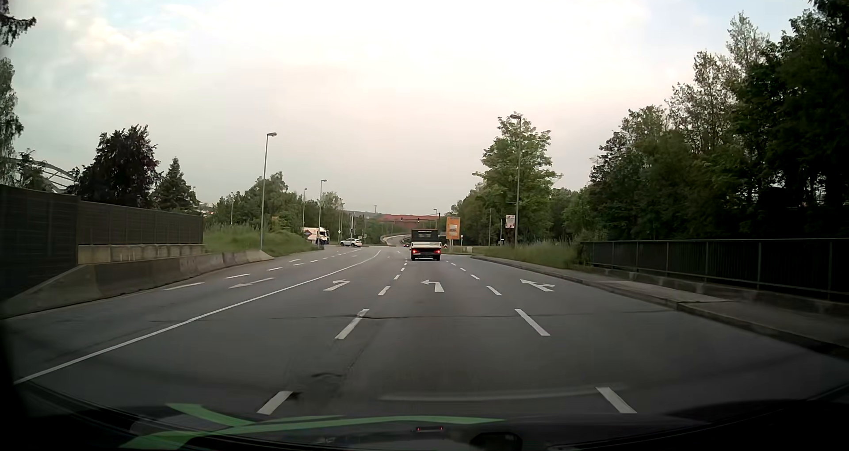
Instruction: Follow the waypoints while adhering to traffic rules and regulations
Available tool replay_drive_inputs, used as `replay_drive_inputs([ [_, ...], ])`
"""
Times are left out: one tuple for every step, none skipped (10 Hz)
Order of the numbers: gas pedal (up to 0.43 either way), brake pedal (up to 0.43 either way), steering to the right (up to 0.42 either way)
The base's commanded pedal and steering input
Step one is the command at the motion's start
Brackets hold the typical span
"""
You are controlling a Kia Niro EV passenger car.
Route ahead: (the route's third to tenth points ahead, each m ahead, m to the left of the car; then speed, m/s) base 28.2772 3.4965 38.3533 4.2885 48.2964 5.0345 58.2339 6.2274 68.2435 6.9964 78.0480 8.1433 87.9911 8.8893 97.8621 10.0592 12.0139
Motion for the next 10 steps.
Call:
replay_drive_inputs([
  [0.079, 0.0, -0.012],
  [0.079, 0.0, -0.012],
  [0.079, 0.0, -0.011],
  [0.079, 0.0, -0.011],
  [0.079, 0.0, -0.011],
  [0.079, 0.0, -0.011],
  [0.079, 0.0, -0.012],
  [0.079, 0.0, -0.011],
  [0.079, 0.0, -0.011],
  [0.079, 0.0, -0.011],
])
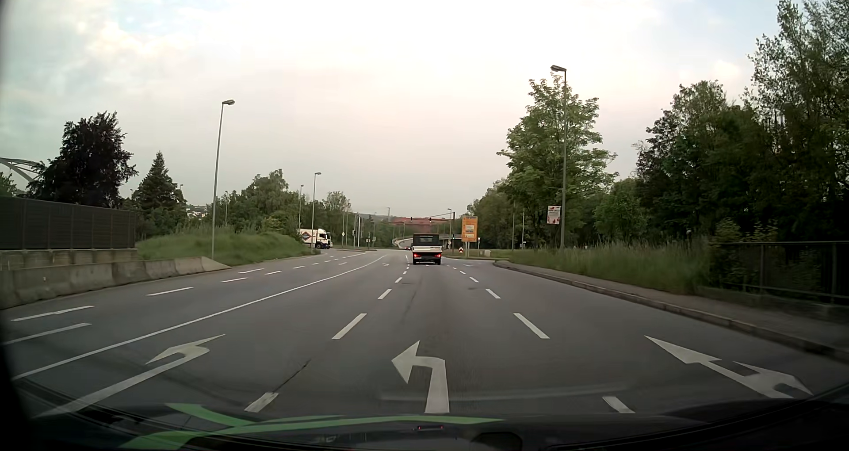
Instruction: Follow the waypoints while adhering to traffic rules and regulations
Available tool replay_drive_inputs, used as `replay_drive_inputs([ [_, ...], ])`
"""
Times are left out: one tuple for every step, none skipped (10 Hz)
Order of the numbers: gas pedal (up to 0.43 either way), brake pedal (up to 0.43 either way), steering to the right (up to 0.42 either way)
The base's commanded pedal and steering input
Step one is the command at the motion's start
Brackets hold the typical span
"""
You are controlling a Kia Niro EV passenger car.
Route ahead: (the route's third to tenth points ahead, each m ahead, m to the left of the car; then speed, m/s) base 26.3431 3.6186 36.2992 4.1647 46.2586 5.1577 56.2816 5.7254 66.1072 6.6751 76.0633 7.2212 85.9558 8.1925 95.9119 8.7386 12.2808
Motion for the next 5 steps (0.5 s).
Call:
replay_drive_inputs([
  [0.079, 0.0, -0.011],
  [0.079, 0.0, -0.011],
  [0.079, 0.0, -0.01],
  [0.079, 0.0, -0.009],
  [0.079, 0.0, -0.009],
])
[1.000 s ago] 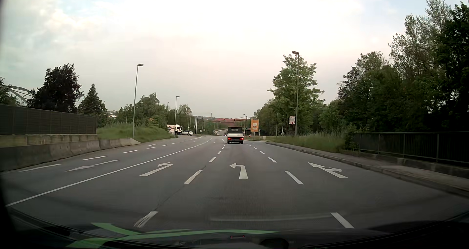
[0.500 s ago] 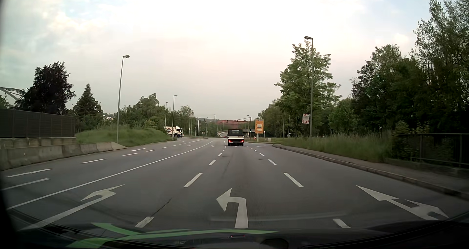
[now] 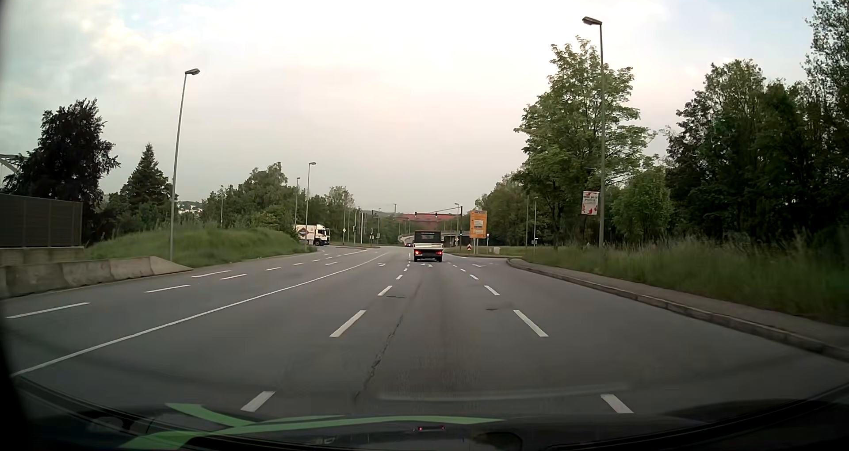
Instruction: Follow the waypoints while adhering to traffic rules and regulations
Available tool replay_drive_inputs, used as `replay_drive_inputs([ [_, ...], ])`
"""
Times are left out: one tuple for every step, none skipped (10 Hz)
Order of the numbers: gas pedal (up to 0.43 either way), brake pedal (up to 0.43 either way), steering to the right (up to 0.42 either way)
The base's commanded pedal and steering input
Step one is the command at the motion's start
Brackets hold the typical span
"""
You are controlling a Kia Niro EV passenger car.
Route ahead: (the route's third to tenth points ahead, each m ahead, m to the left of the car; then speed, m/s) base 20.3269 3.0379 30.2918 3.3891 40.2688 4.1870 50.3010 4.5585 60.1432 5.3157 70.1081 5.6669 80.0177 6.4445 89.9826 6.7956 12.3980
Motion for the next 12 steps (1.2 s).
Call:
replay_drive_inputs([
  [0.079, 0.0, -0.009],
  [0.079, 0.0, -0.009],
  [0.079, 0.0, -0.009],
  [0.079, 0.0, -0.009],
  [0.079, 0.0, -0.009],
  [0.079, 0.0, -0.009],
  [0.079, 0.0, -0.01],
  [0.079, 0.0, -0.01],
  [0.067, 0.0, -0.01],
  [0.067, 0.0, -0.011],
  [0.067, 0.0, -0.012],
  [0.067, 0.0, -0.013],
])
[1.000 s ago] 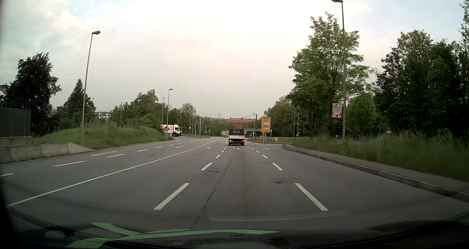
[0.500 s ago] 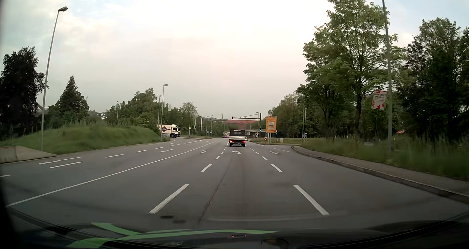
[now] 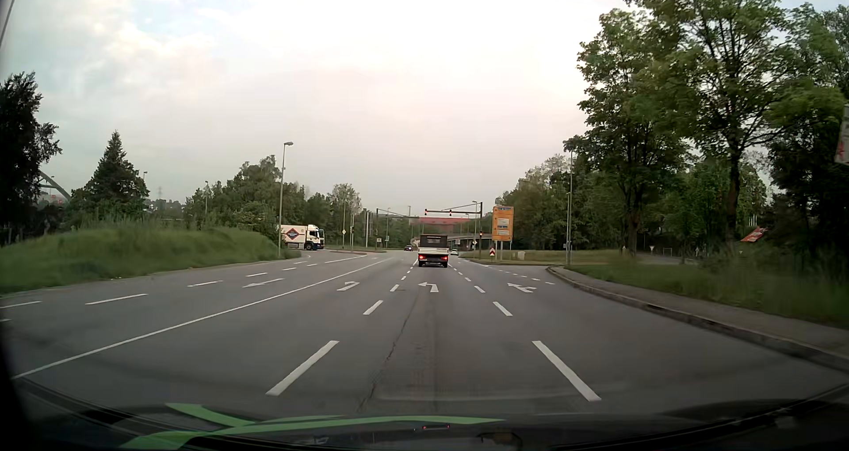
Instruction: Follow the waypoints while adhering to traffic rules and regulations
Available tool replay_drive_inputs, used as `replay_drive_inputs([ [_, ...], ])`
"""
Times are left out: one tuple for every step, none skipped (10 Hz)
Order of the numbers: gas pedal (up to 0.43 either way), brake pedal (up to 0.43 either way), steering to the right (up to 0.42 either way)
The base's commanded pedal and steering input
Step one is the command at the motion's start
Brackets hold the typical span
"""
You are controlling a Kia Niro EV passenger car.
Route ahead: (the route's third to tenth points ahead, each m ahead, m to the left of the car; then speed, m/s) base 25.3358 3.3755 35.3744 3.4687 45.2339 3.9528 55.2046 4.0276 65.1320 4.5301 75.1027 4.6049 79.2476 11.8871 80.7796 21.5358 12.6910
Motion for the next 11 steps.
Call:
replay_drive_inputs([
  [0.059, 0.0, -0.014],
  [0.059, 0.0, -0.015],
  [0.0, 0.0, -0.015],
  [0.0, 0.0, -0.016],
  [0.0, 0.0, -0.016],
  [0.0, 0.024, -0.016],
  [0.0, 0.134, -0.014],
  [0.0, 0.165, -0.012],
  [0.0, 0.201, -0.01],
  [0.0, 0.232, -0.007],
  [0.0, 0.256, -0.004],
])
